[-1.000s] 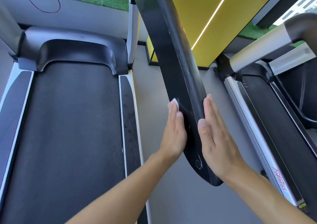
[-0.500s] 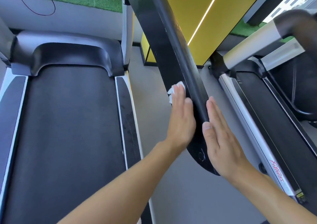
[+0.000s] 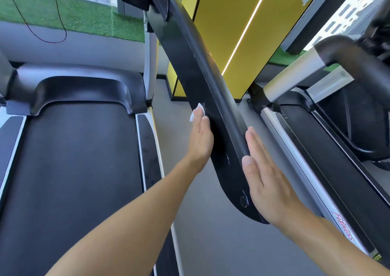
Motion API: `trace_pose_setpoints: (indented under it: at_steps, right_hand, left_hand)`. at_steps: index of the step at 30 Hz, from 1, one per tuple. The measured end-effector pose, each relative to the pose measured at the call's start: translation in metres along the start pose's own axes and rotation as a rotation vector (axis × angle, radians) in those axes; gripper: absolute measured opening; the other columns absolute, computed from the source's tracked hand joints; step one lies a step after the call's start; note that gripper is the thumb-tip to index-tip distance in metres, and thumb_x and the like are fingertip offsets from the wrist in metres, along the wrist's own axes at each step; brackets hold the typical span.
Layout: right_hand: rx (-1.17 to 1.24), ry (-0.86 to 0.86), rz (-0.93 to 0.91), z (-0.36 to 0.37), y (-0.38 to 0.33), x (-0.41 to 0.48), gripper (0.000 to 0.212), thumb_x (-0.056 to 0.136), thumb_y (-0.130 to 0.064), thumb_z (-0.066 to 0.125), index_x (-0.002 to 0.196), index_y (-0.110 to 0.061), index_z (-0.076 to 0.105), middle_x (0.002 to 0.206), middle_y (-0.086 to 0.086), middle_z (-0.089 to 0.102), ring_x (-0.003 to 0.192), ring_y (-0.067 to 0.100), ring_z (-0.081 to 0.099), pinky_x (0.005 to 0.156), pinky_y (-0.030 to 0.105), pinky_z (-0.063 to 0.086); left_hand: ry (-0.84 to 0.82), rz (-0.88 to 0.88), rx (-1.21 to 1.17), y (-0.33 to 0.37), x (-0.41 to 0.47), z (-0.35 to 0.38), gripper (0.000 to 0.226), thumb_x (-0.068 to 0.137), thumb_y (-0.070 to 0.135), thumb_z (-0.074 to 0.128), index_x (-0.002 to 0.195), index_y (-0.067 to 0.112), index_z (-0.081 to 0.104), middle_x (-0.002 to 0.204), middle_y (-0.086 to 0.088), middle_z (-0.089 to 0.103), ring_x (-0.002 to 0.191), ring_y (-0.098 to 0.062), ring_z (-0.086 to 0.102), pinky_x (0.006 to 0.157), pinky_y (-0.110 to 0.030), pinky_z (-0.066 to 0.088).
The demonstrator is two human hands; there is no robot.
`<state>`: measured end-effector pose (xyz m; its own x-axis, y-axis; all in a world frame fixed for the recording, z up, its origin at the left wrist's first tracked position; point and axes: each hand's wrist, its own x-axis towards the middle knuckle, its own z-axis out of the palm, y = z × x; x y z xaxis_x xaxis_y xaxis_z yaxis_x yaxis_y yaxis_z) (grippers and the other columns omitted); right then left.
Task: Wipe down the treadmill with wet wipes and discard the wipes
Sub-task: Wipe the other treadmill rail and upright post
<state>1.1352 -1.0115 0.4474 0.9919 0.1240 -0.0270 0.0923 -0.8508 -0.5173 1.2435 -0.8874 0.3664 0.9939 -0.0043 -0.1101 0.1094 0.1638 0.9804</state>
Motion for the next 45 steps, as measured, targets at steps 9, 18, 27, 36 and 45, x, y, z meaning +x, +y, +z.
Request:
trace_pose_setpoints:
  at_steps: [9,18,27,36,45]
  right_hand:
    - [0.036,-0.027,-0.059,-0.001,0.010,-0.002,0.055,0.107,-0.038,0.020,0.159,-0.028,0.005,0.163,-0.024,-0.004,0.144,-0.016,-0.006,0.113,0.008,-0.002]
    - [0.080,-0.012,-0.206,0.003,0.034,-0.027,0.053,0.108,-0.028,0.019,0.160,-0.024,0.006,0.165,-0.018,-0.002,0.146,-0.010,-0.003,0.110,0.008,-0.002]
    - [0.118,-0.020,-0.208,0.003,0.038,-0.028,0.052,0.108,-0.025,0.020,0.159,-0.025,0.008,0.165,-0.018,0.000,0.137,-0.017,0.000,0.107,0.006,0.001]
    - [0.093,-0.001,-0.212,0.003,0.037,-0.028,0.052,0.109,-0.029,0.021,0.159,-0.025,0.010,0.164,-0.020,0.001,0.135,-0.019,0.002,0.107,0.006,0.002]
    - [0.075,0.015,-0.223,0.003,0.039,-0.030,0.062,0.104,-0.047,0.026,0.160,-0.026,0.009,0.164,-0.021,0.000,0.147,-0.009,0.000,0.111,0.011,0.004]
  left_hand:
    - [-0.124,0.265,0.057,-0.017,-0.099,0.023,0.041,0.110,0.024,0.016,0.138,0.053,0.021,0.134,0.059,0.017,0.131,0.030,0.009,0.112,-0.004,0.006]
    - [0.040,0.346,0.068,-0.021,-0.122,0.049,0.041,0.109,0.032,0.017,0.142,0.047,0.037,0.148,0.029,0.035,0.136,0.012,0.028,0.111,-0.013,0.025]
    - [0.049,0.246,0.081,-0.019,-0.118,0.052,0.065,0.093,0.071,0.014,0.150,0.045,0.030,0.155,0.002,0.040,0.146,-0.023,0.031,0.119,-0.052,0.027]
    - [0.023,0.278,0.080,-0.022,-0.123,0.046,0.046,0.109,0.038,0.016,0.153,0.036,0.026,0.150,0.030,0.028,0.142,0.009,0.020,0.118,-0.018,0.015]
    - [0.001,0.264,0.107,-0.035,-0.125,0.044,0.035,0.109,0.028,0.017,0.102,0.053,0.041,0.106,0.039,0.039,0.094,0.041,0.030,0.080,0.010,0.022]
